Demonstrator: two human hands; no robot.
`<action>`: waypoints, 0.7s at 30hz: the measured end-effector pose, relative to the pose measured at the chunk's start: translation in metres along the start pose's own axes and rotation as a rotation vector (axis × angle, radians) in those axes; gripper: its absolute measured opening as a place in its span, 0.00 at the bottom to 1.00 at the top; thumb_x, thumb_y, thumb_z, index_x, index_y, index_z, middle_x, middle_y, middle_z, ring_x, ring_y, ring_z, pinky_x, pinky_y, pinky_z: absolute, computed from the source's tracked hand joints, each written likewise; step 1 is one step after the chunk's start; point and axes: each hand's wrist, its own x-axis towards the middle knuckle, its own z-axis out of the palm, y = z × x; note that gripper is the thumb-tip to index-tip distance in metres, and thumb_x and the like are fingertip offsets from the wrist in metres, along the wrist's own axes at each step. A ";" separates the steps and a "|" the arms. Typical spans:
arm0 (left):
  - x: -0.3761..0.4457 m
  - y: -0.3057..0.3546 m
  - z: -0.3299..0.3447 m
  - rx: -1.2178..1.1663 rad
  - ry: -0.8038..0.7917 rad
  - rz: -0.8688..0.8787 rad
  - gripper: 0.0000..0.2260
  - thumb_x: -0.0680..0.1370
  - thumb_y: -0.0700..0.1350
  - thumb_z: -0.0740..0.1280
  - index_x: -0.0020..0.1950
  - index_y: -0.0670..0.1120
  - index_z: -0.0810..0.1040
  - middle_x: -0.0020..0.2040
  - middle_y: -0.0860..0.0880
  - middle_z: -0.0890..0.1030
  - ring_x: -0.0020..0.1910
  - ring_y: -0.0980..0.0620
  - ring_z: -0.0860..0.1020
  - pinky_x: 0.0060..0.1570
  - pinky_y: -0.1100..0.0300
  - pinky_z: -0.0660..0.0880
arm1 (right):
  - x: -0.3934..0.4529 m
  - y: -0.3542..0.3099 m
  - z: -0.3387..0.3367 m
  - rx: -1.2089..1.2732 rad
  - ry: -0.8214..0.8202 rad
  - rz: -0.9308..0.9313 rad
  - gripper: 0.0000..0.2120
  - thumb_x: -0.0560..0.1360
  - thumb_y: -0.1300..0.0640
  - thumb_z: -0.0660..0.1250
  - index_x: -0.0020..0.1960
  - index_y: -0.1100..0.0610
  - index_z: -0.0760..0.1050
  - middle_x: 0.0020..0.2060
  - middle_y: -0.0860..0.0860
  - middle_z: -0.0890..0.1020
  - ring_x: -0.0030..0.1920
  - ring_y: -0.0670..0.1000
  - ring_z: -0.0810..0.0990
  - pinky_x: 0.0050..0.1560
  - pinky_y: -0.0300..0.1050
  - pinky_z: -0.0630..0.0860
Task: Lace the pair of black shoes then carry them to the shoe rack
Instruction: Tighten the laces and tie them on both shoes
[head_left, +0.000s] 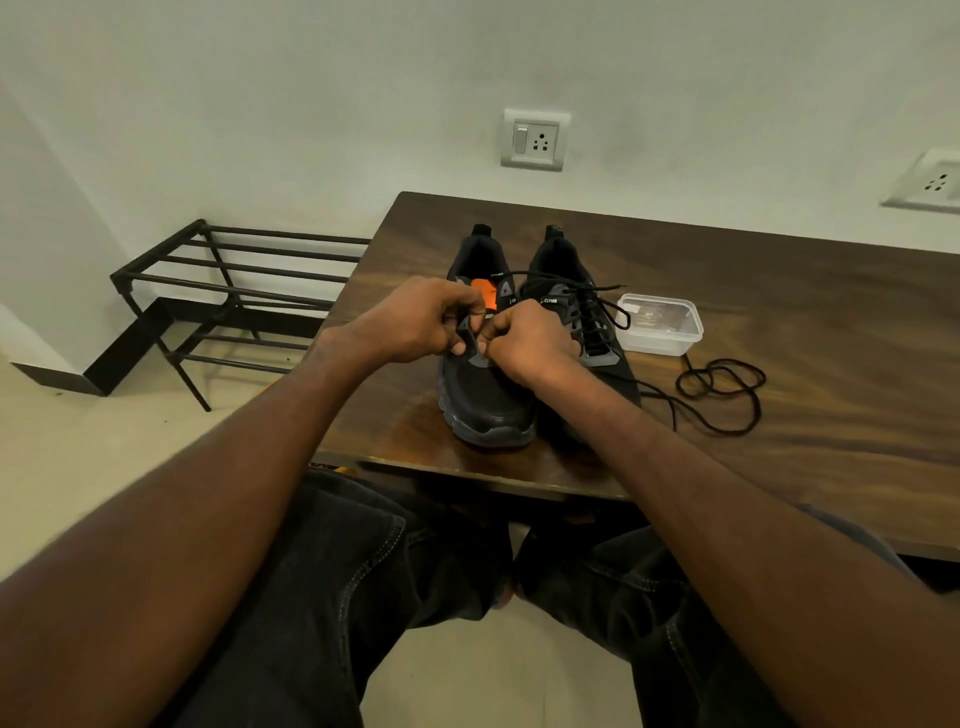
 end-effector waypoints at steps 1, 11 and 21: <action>0.000 0.000 0.000 0.000 -0.003 -0.005 0.13 0.74 0.32 0.74 0.45 0.51 0.79 0.40 0.46 0.78 0.42 0.42 0.80 0.47 0.43 0.82 | 0.001 0.000 0.001 0.029 0.011 0.008 0.03 0.78 0.49 0.73 0.48 0.45 0.86 0.50 0.47 0.84 0.55 0.53 0.81 0.60 0.55 0.77; -0.001 0.005 0.000 0.061 -0.009 0.004 0.12 0.74 0.34 0.75 0.50 0.49 0.79 0.38 0.50 0.77 0.41 0.46 0.79 0.49 0.43 0.81 | 0.006 0.001 0.003 0.129 -0.085 0.010 0.06 0.77 0.55 0.73 0.43 0.50 0.86 0.47 0.49 0.86 0.51 0.52 0.83 0.57 0.55 0.82; -0.001 0.008 0.003 0.095 0.039 -0.012 0.13 0.72 0.35 0.76 0.53 0.48 0.80 0.40 0.51 0.77 0.38 0.53 0.75 0.48 0.45 0.80 | 0.005 0.000 0.004 0.140 -0.073 0.003 0.06 0.78 0.56 0.71 0.48 0.57 0.84 0.45 0.56 0.85 0.49 0.56 0.84 0.54 0.58 0.83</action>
